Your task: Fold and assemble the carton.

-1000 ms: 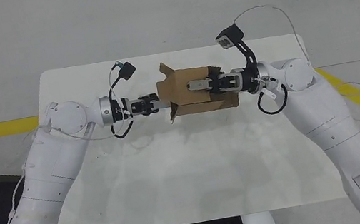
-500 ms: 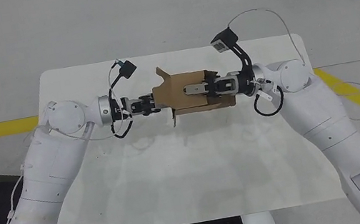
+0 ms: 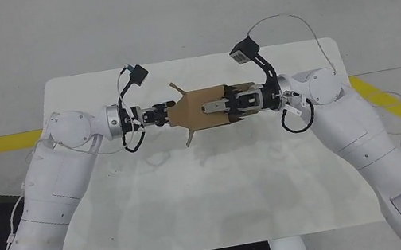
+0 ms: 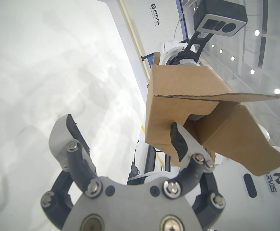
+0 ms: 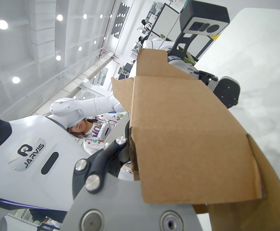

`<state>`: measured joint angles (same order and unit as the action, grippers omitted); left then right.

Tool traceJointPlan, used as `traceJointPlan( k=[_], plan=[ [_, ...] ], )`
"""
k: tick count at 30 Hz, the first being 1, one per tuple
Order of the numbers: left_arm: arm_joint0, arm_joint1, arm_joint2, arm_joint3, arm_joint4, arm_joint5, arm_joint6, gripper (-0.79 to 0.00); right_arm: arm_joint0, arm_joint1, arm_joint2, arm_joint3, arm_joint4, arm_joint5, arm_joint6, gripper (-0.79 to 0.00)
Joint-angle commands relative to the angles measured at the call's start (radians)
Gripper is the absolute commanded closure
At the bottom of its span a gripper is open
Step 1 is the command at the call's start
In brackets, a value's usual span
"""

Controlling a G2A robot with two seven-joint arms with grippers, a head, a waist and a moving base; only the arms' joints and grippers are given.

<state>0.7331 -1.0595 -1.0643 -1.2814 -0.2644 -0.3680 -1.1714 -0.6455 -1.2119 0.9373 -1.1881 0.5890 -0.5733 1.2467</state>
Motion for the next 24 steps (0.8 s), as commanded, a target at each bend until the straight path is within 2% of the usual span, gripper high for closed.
traceJointPlan(
  k=[1, 24],
  plan=[
    [-0.001, 0.0, 0.001, 0.002, -0.002, -0.001, 0.0, -0.785, -0.001, 0.0, -0.002, 0.0, 0.002, 0.001, 0.001, 0.0],
    [-0.009, -0.004, 0.016, 0.012, -0.005, -0.004, 0.007, -0.785, 0.001, 0.004, -0.022, -0.013, 0.025, 0.002, 0.002, 0.0]
  ],
)
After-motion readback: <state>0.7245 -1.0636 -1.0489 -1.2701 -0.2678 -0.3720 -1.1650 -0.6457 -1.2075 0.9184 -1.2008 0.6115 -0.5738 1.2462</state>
